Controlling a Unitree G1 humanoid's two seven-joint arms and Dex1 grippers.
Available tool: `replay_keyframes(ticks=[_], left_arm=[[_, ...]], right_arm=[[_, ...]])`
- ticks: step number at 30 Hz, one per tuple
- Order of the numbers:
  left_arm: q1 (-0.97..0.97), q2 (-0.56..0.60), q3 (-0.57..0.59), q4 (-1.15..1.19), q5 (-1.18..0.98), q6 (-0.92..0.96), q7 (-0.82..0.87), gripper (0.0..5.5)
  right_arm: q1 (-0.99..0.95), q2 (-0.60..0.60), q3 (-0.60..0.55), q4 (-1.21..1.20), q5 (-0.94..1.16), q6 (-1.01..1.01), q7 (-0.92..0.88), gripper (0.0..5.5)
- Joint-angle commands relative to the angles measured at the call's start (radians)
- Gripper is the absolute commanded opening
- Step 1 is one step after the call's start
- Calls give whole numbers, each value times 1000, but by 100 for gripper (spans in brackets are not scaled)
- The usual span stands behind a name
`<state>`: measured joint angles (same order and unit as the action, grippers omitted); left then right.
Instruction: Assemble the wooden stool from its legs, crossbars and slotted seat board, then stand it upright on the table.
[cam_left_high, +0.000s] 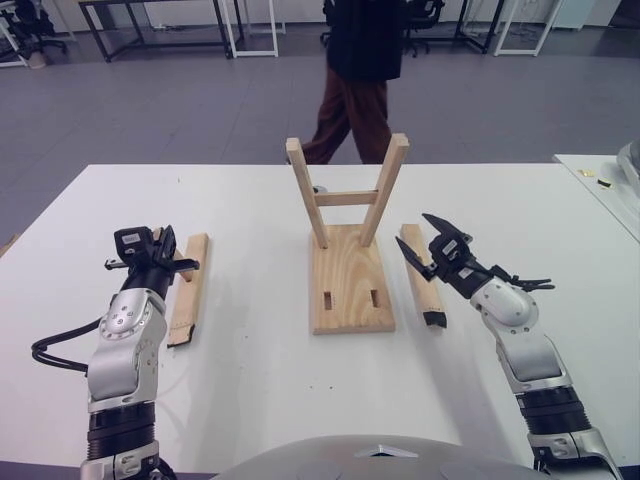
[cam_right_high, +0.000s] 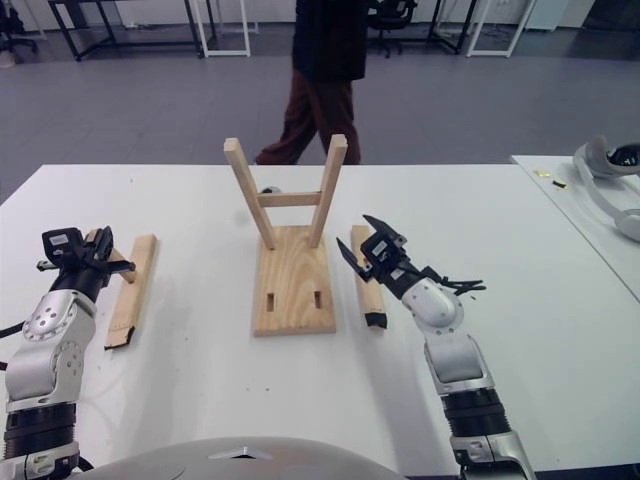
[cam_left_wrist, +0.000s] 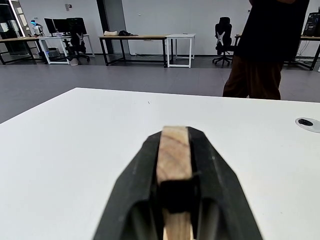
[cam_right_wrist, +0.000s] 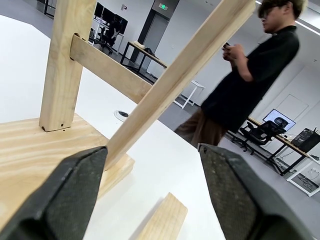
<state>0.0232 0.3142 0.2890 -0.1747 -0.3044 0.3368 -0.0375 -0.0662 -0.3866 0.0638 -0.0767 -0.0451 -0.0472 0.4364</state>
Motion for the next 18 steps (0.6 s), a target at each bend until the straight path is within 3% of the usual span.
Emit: replay_keyframes(ticks=[1, 4, 14, 18], left_arm=[[114, -76, -78, 150, 36, 106, 5, 40], [86, -55, -99, 115, 93, 107, 33, 40], [30, -8, -37, -10, 103, 135, 13, 227], [79, 115, -27, -166, -3, 295, -179, 299]], right_arm=[[-17, -10, 6, 22, -18, -9, -2, 339], [-22, -8, 11, 33, -25, -17, -7, 339], [-27, 0, 19, 40, -39, -33, -15, 339], [-11, -2, 18, 32, -43, -30, -17, 339]])
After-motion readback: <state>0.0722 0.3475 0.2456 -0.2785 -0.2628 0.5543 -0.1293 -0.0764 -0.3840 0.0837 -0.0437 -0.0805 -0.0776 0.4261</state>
